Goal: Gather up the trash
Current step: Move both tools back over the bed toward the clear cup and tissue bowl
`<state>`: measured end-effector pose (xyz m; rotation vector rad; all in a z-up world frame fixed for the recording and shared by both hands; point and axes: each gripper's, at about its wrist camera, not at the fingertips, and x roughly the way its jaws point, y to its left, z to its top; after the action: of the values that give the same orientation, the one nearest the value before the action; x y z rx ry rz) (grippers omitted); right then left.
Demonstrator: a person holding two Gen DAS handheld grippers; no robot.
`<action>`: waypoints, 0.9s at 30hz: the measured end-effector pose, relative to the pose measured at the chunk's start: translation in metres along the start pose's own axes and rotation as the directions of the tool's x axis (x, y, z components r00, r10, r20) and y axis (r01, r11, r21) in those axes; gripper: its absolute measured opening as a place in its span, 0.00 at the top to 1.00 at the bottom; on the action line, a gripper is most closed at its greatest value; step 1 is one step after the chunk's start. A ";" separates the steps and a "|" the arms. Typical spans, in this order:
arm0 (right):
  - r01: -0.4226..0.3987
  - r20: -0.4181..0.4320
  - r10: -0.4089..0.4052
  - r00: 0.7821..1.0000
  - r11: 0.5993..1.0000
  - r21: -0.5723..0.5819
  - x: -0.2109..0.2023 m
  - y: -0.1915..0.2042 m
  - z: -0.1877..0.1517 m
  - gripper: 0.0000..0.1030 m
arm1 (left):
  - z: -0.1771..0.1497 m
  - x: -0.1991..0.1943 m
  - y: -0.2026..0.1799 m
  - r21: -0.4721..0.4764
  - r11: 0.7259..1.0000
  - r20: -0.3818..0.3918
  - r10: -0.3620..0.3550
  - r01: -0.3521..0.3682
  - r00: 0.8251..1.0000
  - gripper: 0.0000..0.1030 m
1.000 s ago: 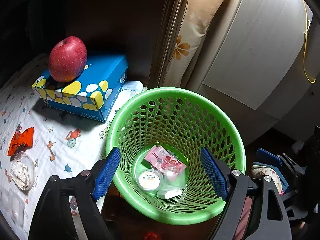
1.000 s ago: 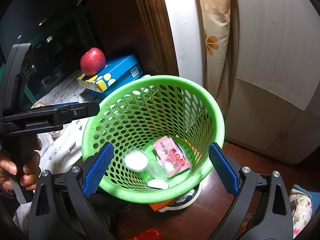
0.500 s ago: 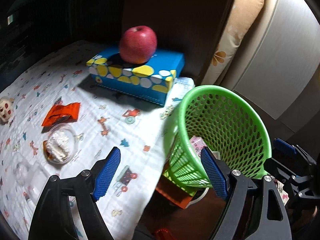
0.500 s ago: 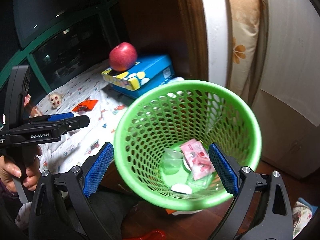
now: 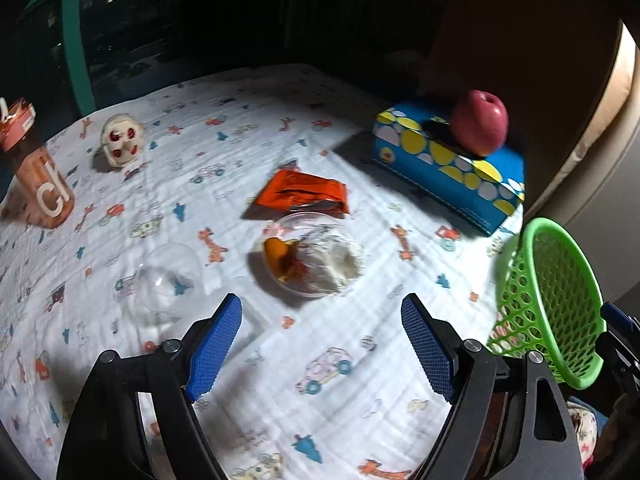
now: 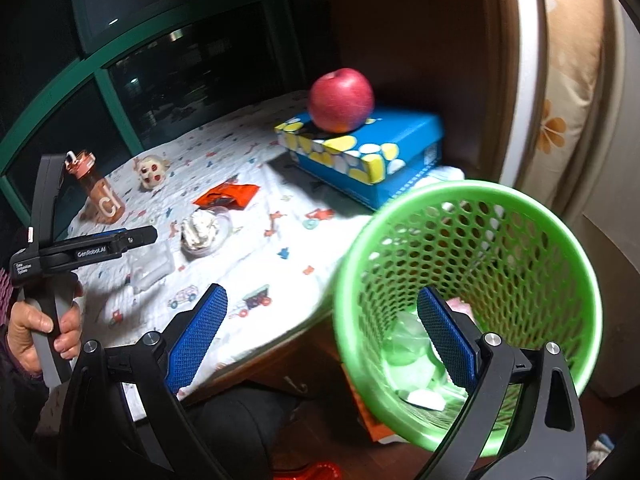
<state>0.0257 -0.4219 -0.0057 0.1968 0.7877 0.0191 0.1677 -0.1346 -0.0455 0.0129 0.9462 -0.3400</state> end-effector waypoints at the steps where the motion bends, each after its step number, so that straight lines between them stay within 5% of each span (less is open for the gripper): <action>1: -0.008 -0.003 0.008 1.000 1.000 -0.009 0.004 0.006 0.002 0.08 | 0.001 0.001 0.011 -0.018 1.000 0.000 0.018 -0.018 1.000 0.23; 12: -0.075 -0.041 0.072 0.997 0.994 -0.081 0.038 0.056 0.017 0.08 | 0.006 0.033 0.098 -0.139 0.980 -0.061 0.137 -0.145 0.989 0.23; 27: -0.134 -0.104 0.119 0.987 0.980 -0.148 0.092 0.103 0.030 0.08 | 0.015 0.075 0.115 -0.187 0.979 -0.128 0.058 -0.082 0.990 0.29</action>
<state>0.1180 -0.3177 -0.0305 0.0995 0.8630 0.2107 0.2534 -0.0494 -0.1119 -0.1106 1.0944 -0.1825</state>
